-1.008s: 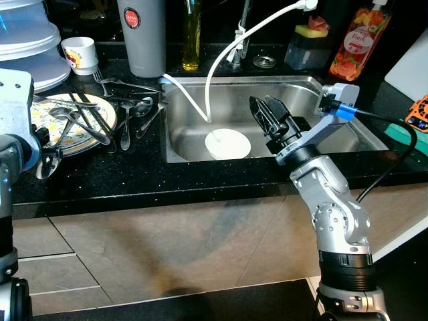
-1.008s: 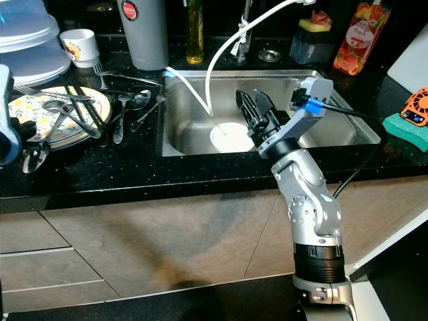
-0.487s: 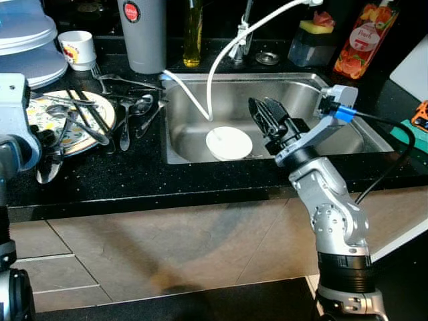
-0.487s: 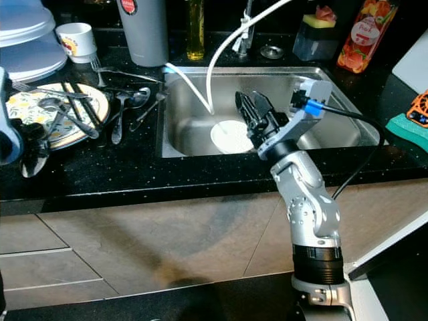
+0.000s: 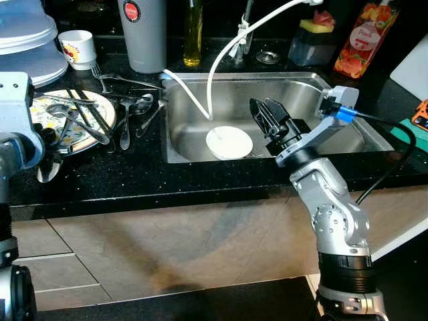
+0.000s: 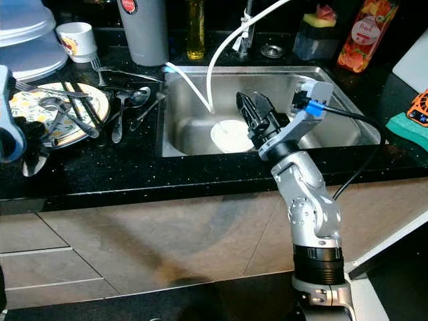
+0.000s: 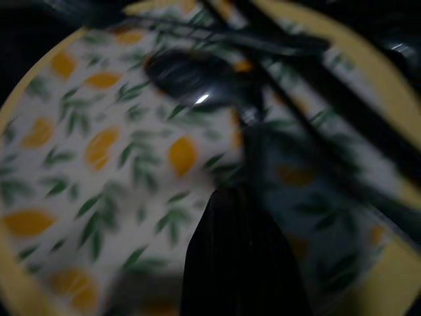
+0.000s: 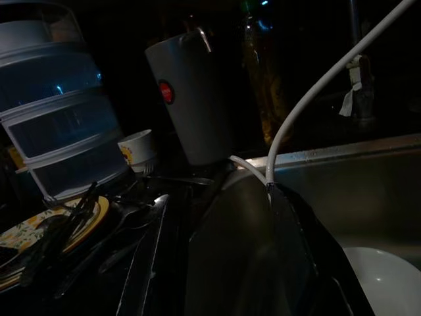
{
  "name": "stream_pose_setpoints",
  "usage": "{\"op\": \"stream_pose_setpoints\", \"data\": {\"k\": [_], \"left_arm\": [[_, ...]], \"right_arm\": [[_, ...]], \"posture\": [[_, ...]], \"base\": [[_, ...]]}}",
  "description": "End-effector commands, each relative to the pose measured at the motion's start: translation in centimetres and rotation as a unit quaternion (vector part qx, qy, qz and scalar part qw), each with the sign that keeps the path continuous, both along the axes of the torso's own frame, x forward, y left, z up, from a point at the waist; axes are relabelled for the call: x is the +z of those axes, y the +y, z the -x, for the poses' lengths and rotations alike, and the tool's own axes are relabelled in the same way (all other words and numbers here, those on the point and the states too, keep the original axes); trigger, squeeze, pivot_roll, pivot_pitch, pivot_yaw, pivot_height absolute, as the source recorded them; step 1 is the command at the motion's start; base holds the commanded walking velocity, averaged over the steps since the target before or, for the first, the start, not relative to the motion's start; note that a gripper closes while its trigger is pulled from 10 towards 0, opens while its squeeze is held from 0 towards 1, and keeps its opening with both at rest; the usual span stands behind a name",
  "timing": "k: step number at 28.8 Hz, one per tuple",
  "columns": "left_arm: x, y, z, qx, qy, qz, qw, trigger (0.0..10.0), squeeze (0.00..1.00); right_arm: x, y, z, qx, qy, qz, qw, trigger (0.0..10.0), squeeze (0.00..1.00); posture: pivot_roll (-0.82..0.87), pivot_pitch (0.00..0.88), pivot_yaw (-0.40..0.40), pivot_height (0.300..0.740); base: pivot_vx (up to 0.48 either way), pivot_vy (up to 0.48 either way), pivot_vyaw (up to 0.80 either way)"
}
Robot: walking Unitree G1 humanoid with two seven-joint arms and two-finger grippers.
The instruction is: Kitchen organization
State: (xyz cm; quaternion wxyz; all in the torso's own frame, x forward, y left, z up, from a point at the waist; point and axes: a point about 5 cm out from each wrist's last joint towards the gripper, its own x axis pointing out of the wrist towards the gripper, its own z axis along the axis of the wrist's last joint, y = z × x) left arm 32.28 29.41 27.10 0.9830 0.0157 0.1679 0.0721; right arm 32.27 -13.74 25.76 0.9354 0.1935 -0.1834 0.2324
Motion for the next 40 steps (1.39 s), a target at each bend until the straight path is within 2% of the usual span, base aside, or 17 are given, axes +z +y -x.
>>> {"op": "stream_pose_setpoints", "data": {"k": [1, 2, 3, 4, 9, 10, 20, 22, 26, 29, 30, 33, 36, 37, 40], "left_arm": [[0.3, -0.4, -0.2, -0.007, -0.007, -0.006, 1.0, 10.0, 0.0], [0.9, -0.6, -0.3, -0.007, -0.018, -0.007, 1.0, 10.0, 0.0], [1.3, -0.7, -0.3, -0.008, -0.026, -0.013, 1.0, 10.0, 0.74], [1.5, -1.0, -0.3, -0.012, -0.029, -0.015, 0.999, 10.0, 1.0], [0.6, -1.7, -0.2, -0.025, -0.006, -0.014, 1.0, 10.0, 1.0], [0.3, -1.7, -0.2, -0.026, 0.001, -0.01, 1.0, 10.0, 0.0], [-2.7, -1.8, 0.6, -0.022, 0.069, 0.015, 0.997, 10.0, 0.0], [-3.2, -1.5, 0.7, -0.013, 0.077, 0.016, 0.997, 10.0, 0.0], [-3.6, -0.5, 1.0, 0.037, 0.081, 0.034, 0.995, 10.0, 0.0], [-3.1, 0.2, 1.1, 0.067, 0.051, 0.008, 0.996, 10.0, 0.0], [-2.2, 0.1, 1.2, 0.065, 0.023, -0.031, 0.997, 10.0, 0.0], [-1.0, -0.1, 1.3, 0.06, -0.009, -0.069, 0.996, 10.0, 0.0], [-0.9, -0.1, 1.5, 0.057, -0.006, -0.044, 0.997, 10.0, 0.0], [-1.5, 0.3, 1.6, 0.065, 0.012, -0.006, 0.998, 10.0, 0.0], [-1.8, 0.4, 1.7, 0.068, 0.02, 0.004, 0.997, 10.0, 0.0]], "right_arm": [[0.2, -0.5, 0.1, -0.006, -0.002, -0.002, 1.0, 10.0, 0.0], [0.2, -0.5, 0.1, -0.006, -0.003, -0.002, 1.0, 10.0, 0.0], [0.2, -0.6, 0.1, -0.007, -0.004, -0.002, 1.0, 10.0, 0.0], [0.2, -0.6, 0.1, -0.007, -0.004, -0.002, 1.0, 10.0, 0.0], [0.3, -0.5, 0.1, -0.006, -0.005, -0.003, 1.0, 10.0, 0.0], [0.3, -0.5, 0.1, -0.006, -0.004, -0.003, 1.0, 10.0, 0.0], [0.2, -0.8, 0.3, -0.01, -0.002, -0.003, 1.0, 10.0, 0.0], [0.1, -0.8, 0.3, -0.011, -0.001, -0.003, 1.0, 10.0, 0.0], [0.2, -0.8, 0.3, -0.011, -0.003, -0.002, 1.0, 10.0, 0.0], [0.3, -0.9, 0.2, -0.01, -0.004, -0.002, 1.0, 10.0, 0.0], [0.3, -0.9, 0.2, -0.009, -0.003, -0.001, 1.0, 10.0, 0.0], [0.3, -0.8, 0.2, -0.007, -0.003, 0.0, 1.0, 10.0, 0.0], [0.3, -0.6, 0.1, -0.004, -0.003, 0.001, 1.0, 10.0, 0.0], [0.4, -0.6, 0.1, -0.001, -0.004, 0.001, 1.0, 10.0, 0.0], [0.4, -0.5, 0.1, -0.001, -0.005, 0.001, 1.0, 10.0, 0.0]], "posture": [[0.12, 0.115, -0.034, 0.74], [0.12, 0.115, -0.034, 0.74], [0.12, 0.112, -0.033, 0.74], [0.12, 0.112, -0.033, 0.74], [0.12, 0.112, -0.033, 0.74], [0.12, 0.116, -0.031, 0.74], [0.11, 0.124, -0.025, 0.74], [0.11, 0.122, -0.023, 0.74], [0.11, 0.121, -0.027, 0.74], [0.11, 0.121, -0.033, 0.74], [0.11, 0.122, -0.038, 0.74], [0.11, 0.122, -0.04, 0.74], [0.11, 0.12, -0.041, 0.74], [0.12, 0.114, -0.038, 0.74], [0.12, 0.112, -0.036, 0.74]], "base": [[0.0, 0.0, 0.0], [0.0, 0.0, 0.0], [0.0, 0.0, 0.0], [0.0, 0.0, 0.0], [0.0, 0.0, 0.0], [0.0, 0.0, 0.0], [0.0, 0.0, 0.0], [0.0, 0.0, 0.0], [0.0, 0.0, 0.0], [0.0, 0.0, 0.0], [0.0, 0.0, 0.0], [0.0, 0.0, 0.0], [0.0, 0.0, 0.0], [0.0, 0.0, 0.0], [0.0, 0.0, 0.0]]}}
